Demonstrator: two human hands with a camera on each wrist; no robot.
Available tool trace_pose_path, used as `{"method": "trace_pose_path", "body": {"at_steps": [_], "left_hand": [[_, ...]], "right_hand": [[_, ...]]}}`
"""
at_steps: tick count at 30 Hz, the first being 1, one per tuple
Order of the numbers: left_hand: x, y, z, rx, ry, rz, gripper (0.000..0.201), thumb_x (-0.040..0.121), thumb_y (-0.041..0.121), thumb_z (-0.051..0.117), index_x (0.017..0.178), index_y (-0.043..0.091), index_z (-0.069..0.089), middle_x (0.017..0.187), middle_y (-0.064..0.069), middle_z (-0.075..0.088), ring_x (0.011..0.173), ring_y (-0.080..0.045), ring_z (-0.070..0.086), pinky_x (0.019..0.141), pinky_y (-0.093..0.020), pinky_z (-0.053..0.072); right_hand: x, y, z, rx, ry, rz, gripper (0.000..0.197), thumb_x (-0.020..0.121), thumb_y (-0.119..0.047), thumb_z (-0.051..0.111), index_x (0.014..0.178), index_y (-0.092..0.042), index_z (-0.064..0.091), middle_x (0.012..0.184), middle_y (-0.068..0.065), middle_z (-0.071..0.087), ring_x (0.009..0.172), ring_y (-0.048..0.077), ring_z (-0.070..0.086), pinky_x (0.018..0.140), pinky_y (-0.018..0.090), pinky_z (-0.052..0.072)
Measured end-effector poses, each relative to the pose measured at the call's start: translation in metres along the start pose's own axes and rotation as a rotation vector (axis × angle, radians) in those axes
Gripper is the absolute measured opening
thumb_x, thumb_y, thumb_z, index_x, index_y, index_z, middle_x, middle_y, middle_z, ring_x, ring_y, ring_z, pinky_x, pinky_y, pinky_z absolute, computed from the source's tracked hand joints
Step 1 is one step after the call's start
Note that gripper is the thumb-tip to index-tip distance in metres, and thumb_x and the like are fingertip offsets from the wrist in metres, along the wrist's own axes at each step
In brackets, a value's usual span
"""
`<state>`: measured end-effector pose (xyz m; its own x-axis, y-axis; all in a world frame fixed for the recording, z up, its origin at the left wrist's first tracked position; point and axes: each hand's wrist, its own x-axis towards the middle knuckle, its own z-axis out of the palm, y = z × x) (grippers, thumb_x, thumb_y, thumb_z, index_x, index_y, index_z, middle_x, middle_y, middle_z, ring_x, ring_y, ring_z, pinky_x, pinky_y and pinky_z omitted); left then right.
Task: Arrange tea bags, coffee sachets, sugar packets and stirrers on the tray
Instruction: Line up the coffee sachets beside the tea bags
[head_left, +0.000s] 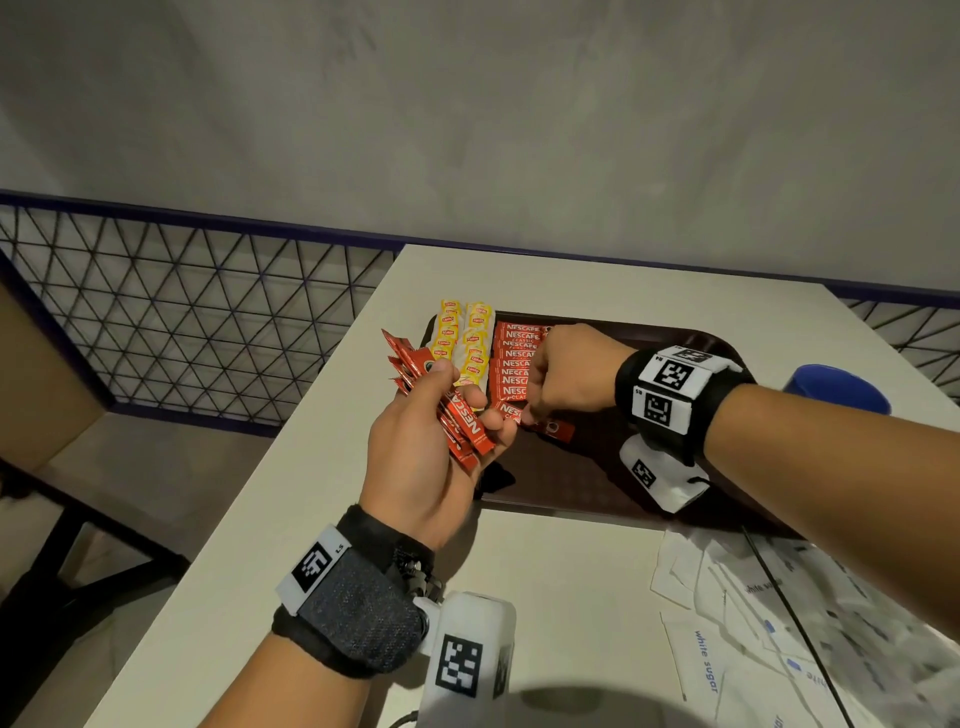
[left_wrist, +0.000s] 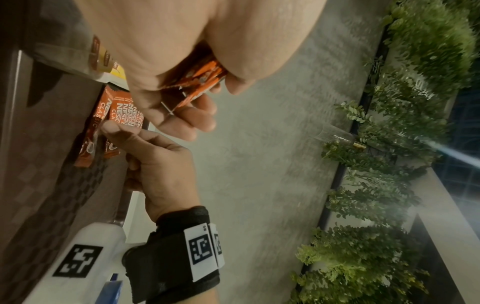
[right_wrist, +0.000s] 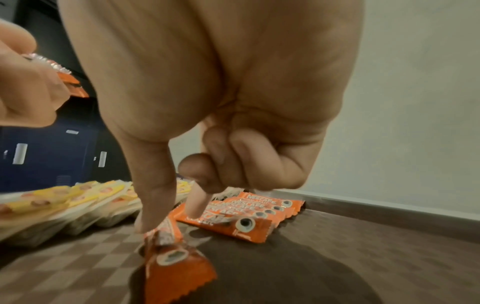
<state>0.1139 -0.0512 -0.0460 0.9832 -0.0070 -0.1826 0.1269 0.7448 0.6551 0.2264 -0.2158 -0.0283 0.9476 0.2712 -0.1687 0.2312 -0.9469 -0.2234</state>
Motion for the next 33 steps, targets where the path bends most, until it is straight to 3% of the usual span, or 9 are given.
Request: {"method": "trace_pose_path", "body": {"at_steps": [7,14,17,19,23,27,29,33], "left_hand": [[-0.001,0.001,-0.001,0.006,-0.004,0.015,0.019,0.107,0.025,0.051,0.106,0.01,0.062,0.074,-0.01,0.055,0.06,-0.022,0.053,0.065,-0.037,0.055],[0.0,0.001,-0.002,0.012,-0.001,0.01,0.018,0.107,0.026,0.052,0.104,0.01,0.062,0.074,-0.009,0.057,0.061,-0.022,0.054,0.066,-0.038,0.056],[0.0,0.0,-0.001,0.011,0.002,0.006,0.018,0.107,0.025,0.052,0.1,0.011,0.061,0.073,-0.009,0.056,0.06,-0.021,0.054,0.064,-0.037,0.056],[0.0,0.0,-0.001,0.015,0.005,0.006,0.019,0.107,0.025,0.051,0.1,0.011,0.061,0.073,-0.009,0.056,0.06,-0.022,0.054,0.064,-0.037,0.056],[0.001,0.001,-0.001,0.006,0.007,0.012,0.019,0.107,0.024,0.051,0.098,0.011,0.062,0.073,-0.008,0.055,0.06,-0.022,0.053,0.065,-0.037,0.056],[0.001,0.001,-0.002,0.009,0.014,0.003,0.019,0.107,0.024,0.052,0.099,0.012,0.063,0.074,-0.008,0.055,0.06,-0.021,0.052,0.064,-0.036,0.056],[0.001,0.0,-0.002,0.012,0.015,-0.001,0.019,0.107,0.024,0.052,0.098,0.011,0.063,0.074,-0.008,0.055,0.059,-0.021,0.052,0.064,-0.036,0.056],[0.002,0.001,-0.003,0.017,0.021,0.009,0.02,0.107,0.025,0.052,0.098,0.011,0.063,0.073,-0.008,0.057,0.06,-0.021,0.053,0.065,-0.037,0.056]], "right_hand": [[-0.003,-0.001,0.012,-0.049,-0.069,-0.063,0.021,0.077,-0.038,0.089,0.079,-0.018,0.081,0.075,-0.007,0.076,0.076,0.01,0.07,0.068,0.025,0.055],[-0.013,0.005,0.009,-0.023,-0.091,-0.08,0.016,0.077,-0.019,0.089,0.088,-0.015,0.079,0.079,-0.007,0.074,0.075,0.004,0.065,0.065,0.018,0.049],[-0.017,0.011,0.01,0.048,-0.101,-0.046,0.025,0.076,-0.016,0.09,0.097,-0.018,0.076,0.079,-0.011,0.072,0.085,0.009,0.07,0.081,0.026,0.057],[-0.016,0.015,0.01,0.085,-0.106,-0.041,0.025,0.077,-0.016,0.09,0.098,-0.02,0.076,0.081,-0.009,0.073,0.086,0.011,0.072,0.084,0.028,0.057],[-0.009,0.021,0.006,0.157,-0.02,-0.025,0.027,0.075,-0.023,0.093,0.097,-0.02,0.078,0.086,-0.004,0.075,0.081,0.01,0.07,0.081,0.026,0.055],[-0.001,0.022,0.001,0.281,0.011,0.053,0.029,0.075,-0.021,0.094,0.097,-0.015,0.076,0.091,0.003,0.074,0.08,0.02,0.075,0.062,0.032,0.064],[0.003,0.023,0.001,0.303,0.008,0.065,0.027,0.074,-0.02,0.094,0.094,-0.014,0.077,0.092,0.005,0.074,0.082,0.025,0.077,0.061,0.036,0.066],[0.009,0.024,0.006,0.289,0.016,0.063,0.024,0.075,-0.023,0.094,0.088,-0.013,0.076,0.089,0.005,0.074,0.082,0.023,0.075,0.061,0.037,0.066]]}}
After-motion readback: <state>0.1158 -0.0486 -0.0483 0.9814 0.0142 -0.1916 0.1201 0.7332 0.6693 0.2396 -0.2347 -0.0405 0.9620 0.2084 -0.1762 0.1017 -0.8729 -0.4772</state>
